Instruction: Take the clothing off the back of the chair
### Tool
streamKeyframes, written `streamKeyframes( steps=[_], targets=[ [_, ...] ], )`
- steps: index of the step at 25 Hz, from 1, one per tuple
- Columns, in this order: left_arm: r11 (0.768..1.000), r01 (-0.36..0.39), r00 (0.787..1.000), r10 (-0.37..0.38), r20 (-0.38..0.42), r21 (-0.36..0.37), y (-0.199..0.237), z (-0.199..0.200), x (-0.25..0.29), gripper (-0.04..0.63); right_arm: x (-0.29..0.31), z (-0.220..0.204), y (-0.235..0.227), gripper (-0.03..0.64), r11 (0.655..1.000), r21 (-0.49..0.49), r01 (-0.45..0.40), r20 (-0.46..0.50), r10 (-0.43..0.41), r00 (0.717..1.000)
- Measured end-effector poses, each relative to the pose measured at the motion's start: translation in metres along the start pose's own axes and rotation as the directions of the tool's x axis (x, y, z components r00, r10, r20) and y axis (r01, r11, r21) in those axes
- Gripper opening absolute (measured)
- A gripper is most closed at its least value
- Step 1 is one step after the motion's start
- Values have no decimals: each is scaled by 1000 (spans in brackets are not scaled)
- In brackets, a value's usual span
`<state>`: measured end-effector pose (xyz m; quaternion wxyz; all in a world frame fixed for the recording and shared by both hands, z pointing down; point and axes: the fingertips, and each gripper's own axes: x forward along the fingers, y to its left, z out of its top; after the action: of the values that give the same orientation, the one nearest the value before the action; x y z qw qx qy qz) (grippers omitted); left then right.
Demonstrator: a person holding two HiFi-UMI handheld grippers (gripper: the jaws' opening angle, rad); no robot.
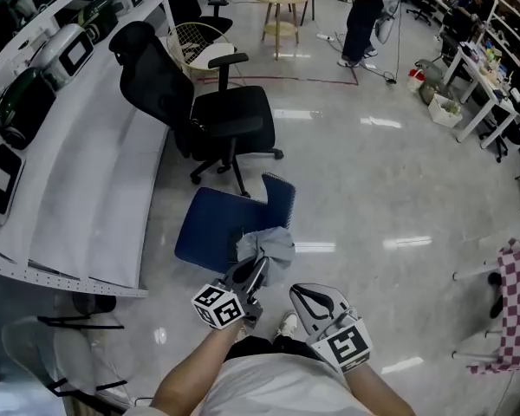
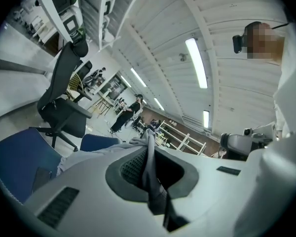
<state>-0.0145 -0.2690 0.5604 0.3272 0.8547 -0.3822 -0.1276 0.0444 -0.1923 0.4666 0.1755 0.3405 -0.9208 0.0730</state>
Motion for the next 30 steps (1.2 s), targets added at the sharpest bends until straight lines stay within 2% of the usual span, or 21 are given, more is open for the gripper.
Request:
streamKeyframes(
  steps=[6, 10, 15, 22, 30],
  targets=[
    [1000, -9, 997, 8, 75, 7, -32, 13, -6, 28, -4, 1, 0, 15, 998, -9, -65, 32, 65, 997],
    [999, -15, 992, 9, 128, 45, -52, 23, -14, 28, -2, -4, 2, 15, 992, -14, -122, 42, 123, 992],
    [998, -57, 984, 51, 169, 30, -66, 28, -28, 28, 3, -7, 10, 17, 984, 6, -178, 58, 177, 983],
    [998, -48, 980, 38, 194, 44, -80, 35, -51, 28, 2, -1, 23, 17, 983, 6, -181, 94, 180, 979],
    [997, 33, 975, -46, 216, 65, -108, 36, -91, 28, -9, -7, 70, 15, 991, 2, -133, 60, 133, 989]
  ],
)
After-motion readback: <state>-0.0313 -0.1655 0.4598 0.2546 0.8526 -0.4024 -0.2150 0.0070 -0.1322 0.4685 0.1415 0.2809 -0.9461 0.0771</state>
